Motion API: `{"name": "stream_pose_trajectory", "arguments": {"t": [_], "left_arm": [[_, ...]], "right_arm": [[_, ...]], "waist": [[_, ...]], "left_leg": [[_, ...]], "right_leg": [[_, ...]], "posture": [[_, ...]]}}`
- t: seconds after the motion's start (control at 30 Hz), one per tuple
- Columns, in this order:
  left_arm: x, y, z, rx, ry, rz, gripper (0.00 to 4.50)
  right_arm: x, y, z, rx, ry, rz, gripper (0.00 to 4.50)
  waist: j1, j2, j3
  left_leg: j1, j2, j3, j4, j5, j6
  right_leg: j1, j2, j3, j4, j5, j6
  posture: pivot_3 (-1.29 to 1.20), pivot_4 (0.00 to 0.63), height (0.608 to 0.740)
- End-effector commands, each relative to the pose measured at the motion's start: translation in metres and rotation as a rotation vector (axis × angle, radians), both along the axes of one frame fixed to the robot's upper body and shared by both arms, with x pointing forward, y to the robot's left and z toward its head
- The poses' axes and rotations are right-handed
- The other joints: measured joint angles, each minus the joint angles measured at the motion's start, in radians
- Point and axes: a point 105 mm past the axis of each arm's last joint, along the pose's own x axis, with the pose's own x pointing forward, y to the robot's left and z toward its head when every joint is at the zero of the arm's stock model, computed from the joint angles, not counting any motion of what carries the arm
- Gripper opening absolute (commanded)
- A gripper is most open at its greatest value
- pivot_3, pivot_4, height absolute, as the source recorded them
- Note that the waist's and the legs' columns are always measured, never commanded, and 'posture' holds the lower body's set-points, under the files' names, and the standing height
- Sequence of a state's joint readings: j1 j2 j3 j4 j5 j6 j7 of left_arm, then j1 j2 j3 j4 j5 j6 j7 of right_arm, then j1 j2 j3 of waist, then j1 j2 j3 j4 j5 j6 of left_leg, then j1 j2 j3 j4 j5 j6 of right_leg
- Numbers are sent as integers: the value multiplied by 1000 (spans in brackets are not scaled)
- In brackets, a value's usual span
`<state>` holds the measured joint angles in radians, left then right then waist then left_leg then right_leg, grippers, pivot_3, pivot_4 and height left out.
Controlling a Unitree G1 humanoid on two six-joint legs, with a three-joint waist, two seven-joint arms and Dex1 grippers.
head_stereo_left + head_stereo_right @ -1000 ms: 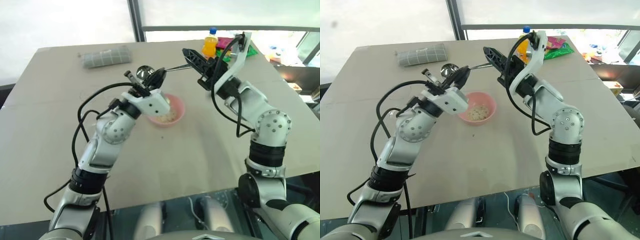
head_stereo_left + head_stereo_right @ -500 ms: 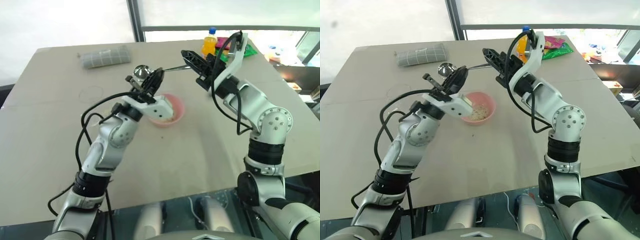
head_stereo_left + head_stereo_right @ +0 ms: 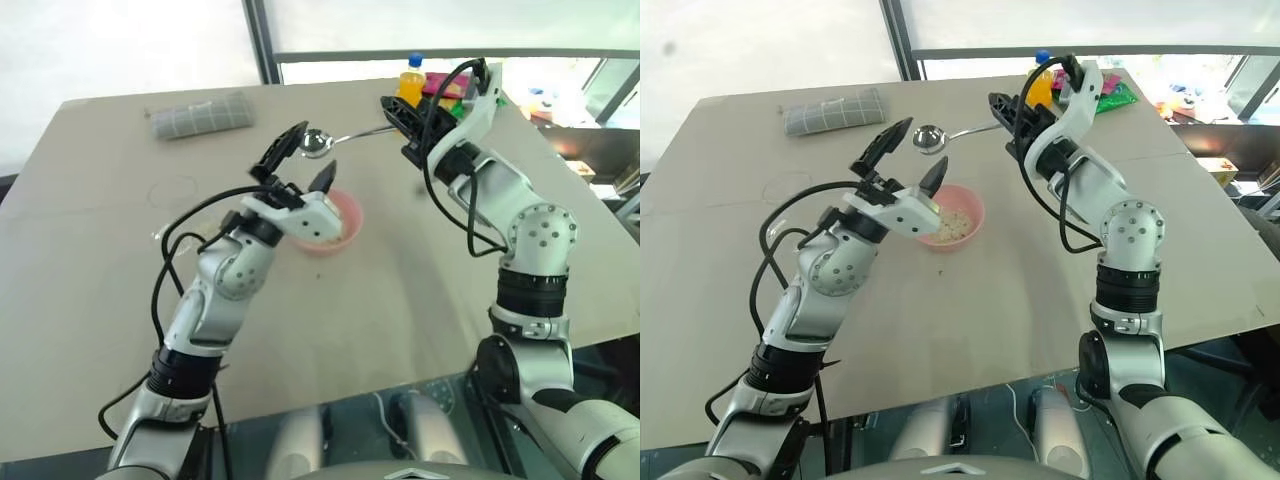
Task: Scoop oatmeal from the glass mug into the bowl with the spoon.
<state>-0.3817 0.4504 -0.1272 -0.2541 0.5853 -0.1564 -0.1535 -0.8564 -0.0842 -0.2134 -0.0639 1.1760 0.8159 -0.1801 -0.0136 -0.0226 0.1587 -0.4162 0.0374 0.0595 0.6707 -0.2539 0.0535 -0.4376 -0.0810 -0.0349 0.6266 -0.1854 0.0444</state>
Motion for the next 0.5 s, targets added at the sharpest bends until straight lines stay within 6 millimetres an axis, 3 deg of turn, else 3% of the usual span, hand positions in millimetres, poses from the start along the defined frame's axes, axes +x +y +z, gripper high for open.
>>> {"name": "stream_pose_trajectory", "arguments": {"t": [0.03,0.17,0.3,0.5], "left_arm": [[-11,7,8,-73,-18,-9,3281],[-25,35,-5,-246,68,29,3281],[-56,57,-21,-397,146,60,3281],[-97,99,-51,-513,206,324,3281]], "right_arm": [[-4,-9,19,-12,-99,-10,83],[-4,-27,15,-130,-185,-39,83],[-1,-49,1,-242,-212,-96,83],[8,-72,-12,-255,-167,-158,83]], "waist": [[0,0,0],[0,0,0],[-1,0,0],[-1,2,1]], "left_leg": [[0,0,0,0,0,0],[0,1,1,0,0,0],[0,1,1,0,0,0],[0,2,2,0,0,0]], "right_leg": [[0,0,0,0,0,0],[0,-1,1,0,0,0],[-1,-1,1,0,0,0],[-1,-2,2,0,0,0]], "posture": [[0,150,740],[0,150,740],[0,150,740],[0,150,740]]}}
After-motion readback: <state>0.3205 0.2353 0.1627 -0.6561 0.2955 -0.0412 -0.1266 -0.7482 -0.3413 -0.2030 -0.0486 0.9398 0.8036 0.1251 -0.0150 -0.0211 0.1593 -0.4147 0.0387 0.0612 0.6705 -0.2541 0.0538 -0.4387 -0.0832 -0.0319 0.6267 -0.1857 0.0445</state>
